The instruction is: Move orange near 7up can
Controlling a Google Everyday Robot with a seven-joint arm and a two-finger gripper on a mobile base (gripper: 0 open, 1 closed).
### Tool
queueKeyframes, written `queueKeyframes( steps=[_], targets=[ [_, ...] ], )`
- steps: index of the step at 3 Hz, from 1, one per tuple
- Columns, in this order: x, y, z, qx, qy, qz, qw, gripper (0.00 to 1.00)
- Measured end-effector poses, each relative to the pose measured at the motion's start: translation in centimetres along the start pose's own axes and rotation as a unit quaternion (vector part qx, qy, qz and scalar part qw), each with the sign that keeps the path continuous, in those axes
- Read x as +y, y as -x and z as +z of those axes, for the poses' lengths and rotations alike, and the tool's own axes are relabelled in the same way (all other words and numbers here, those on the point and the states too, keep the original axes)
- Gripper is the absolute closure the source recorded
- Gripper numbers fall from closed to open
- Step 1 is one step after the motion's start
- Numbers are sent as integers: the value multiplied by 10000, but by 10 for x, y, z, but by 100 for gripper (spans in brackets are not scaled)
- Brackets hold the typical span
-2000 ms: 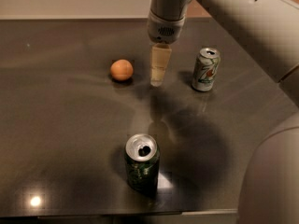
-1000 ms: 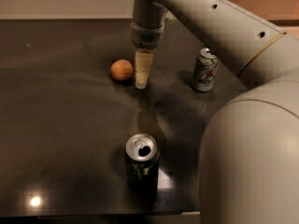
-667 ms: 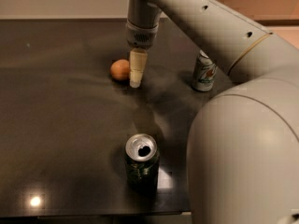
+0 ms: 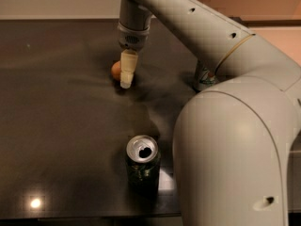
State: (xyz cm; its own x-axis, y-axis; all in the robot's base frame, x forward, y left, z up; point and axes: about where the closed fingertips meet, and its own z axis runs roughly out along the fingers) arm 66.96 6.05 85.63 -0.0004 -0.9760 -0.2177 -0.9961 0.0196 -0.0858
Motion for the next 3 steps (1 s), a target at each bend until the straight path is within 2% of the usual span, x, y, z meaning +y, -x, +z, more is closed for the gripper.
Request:
queueKeyframes(
  steps=[1, 2, 3],
  targets=[
    [1, 12, 5, -37, 35, -31, 10000, 0],
    [0, 16, 12, -15, 38, -48, 10000, 17],
    [0, 16, 17, -2, 59, -48, 10000, 40]
  ],
)
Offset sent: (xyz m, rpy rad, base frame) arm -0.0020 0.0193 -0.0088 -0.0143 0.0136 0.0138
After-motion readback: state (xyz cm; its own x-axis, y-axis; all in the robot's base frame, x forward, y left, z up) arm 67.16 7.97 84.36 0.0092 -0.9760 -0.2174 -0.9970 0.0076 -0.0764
